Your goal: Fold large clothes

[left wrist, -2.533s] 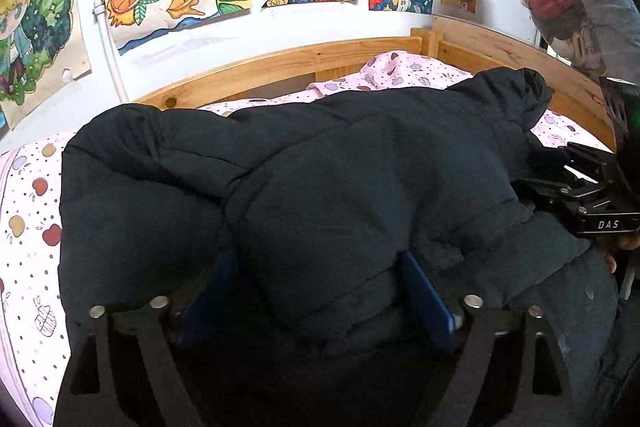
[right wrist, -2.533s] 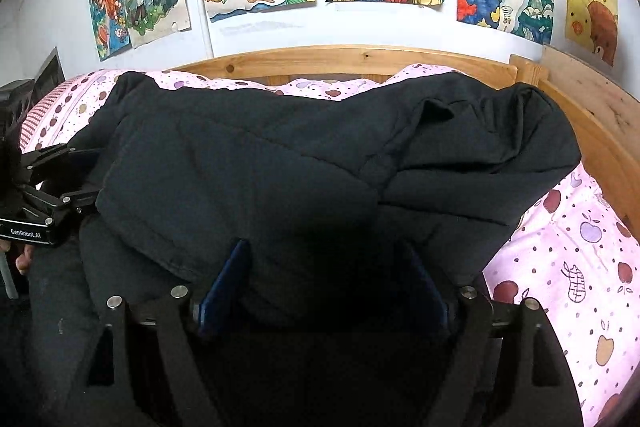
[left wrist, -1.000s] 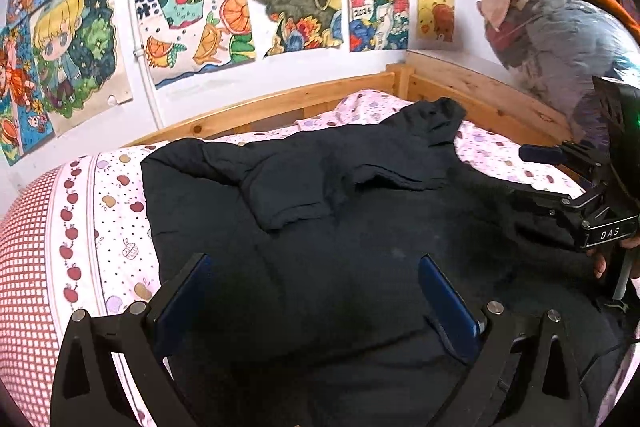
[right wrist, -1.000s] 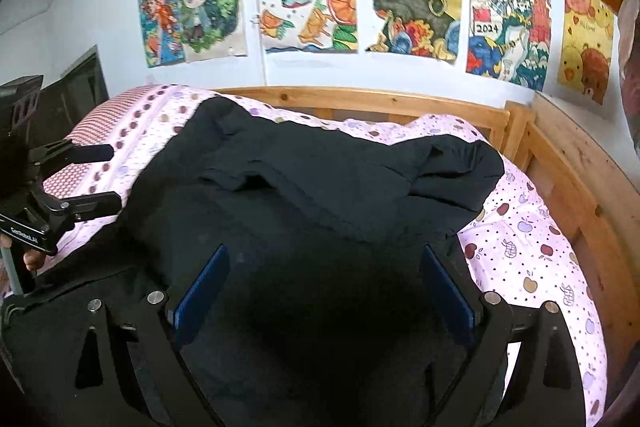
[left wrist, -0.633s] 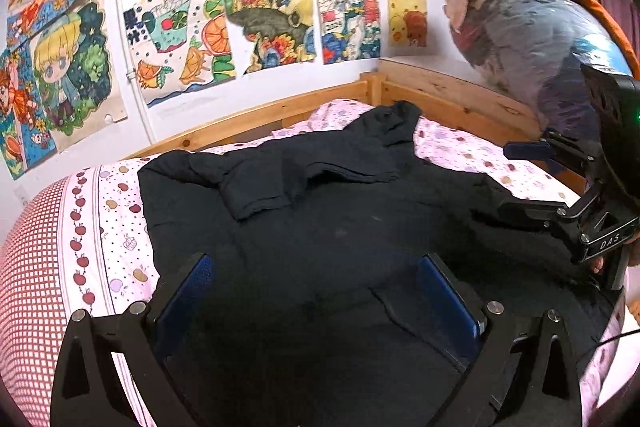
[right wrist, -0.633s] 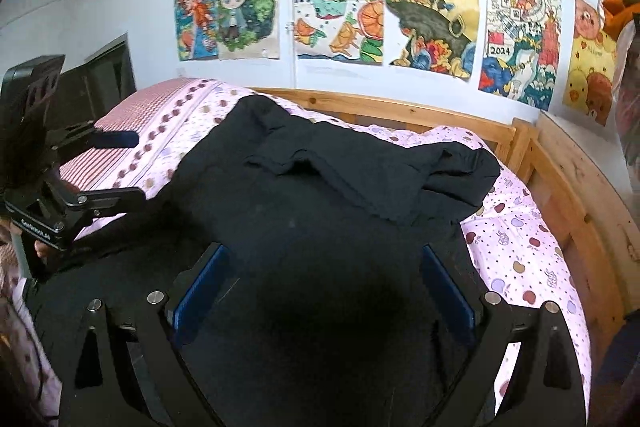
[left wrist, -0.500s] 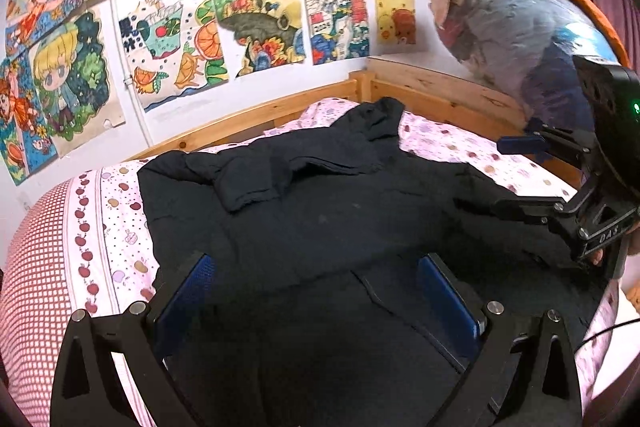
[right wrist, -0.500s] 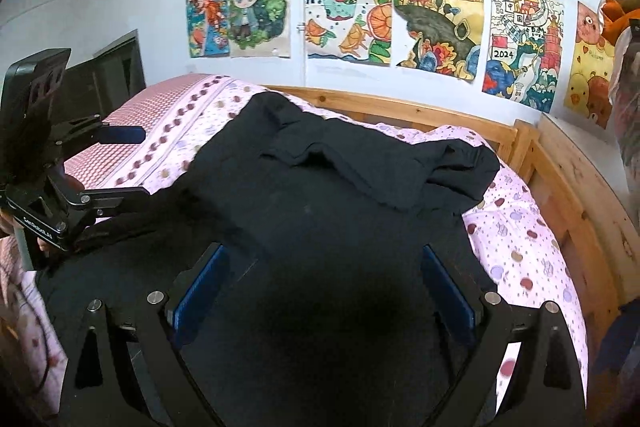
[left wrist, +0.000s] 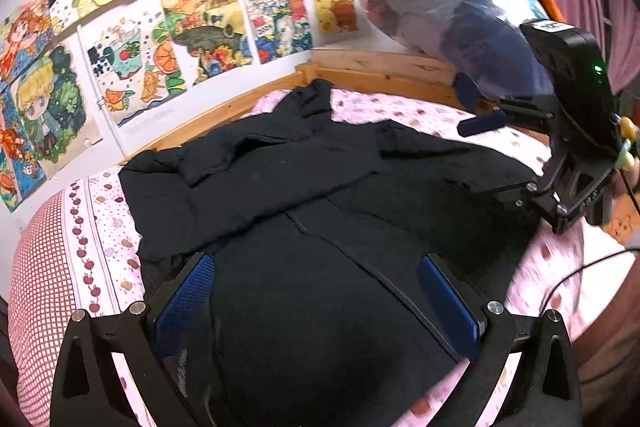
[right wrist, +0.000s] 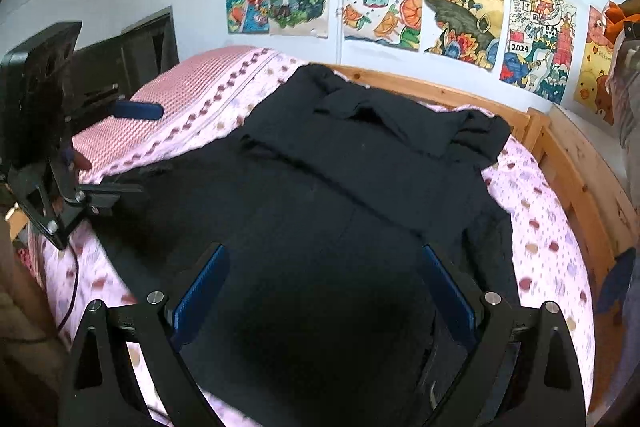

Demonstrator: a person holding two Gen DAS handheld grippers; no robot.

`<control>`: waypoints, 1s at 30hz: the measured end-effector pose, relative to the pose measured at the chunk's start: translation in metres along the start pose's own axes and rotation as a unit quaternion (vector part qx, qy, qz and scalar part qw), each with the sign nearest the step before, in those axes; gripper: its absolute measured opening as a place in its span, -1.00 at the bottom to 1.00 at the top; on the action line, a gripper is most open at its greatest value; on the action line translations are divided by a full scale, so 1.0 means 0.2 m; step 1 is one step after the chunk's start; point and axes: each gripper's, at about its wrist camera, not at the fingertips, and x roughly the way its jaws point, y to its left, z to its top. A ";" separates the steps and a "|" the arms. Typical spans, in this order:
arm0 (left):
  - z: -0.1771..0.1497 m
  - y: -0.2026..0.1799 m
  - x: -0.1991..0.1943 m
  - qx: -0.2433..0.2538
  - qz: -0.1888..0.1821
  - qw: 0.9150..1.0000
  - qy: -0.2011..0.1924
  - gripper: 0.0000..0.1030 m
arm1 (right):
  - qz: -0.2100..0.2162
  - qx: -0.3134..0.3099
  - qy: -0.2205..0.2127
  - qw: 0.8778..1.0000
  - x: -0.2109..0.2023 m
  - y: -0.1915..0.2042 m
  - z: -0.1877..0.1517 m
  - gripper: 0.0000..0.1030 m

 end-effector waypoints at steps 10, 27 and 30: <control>-0.32 -0.24 -0.13 0.152 -0.004 0.988 0.032 0.99 | 0.000 -0.161 0.041 0.986 -0.12 0.25 -0.24 0.81; -0.52 -0.20 0.00 0.122 0.011 0.987 0.107 1.00 | -0.060 -0.180 0.128 0.973 0.03 0.36 -0.37 0.81; -0.54 -0.19 0.01 0.110 0.015 0.988 0.110 1.00 | -0.065 -0.175 0.133 0.973 0.05 0.36 -0.39 0.81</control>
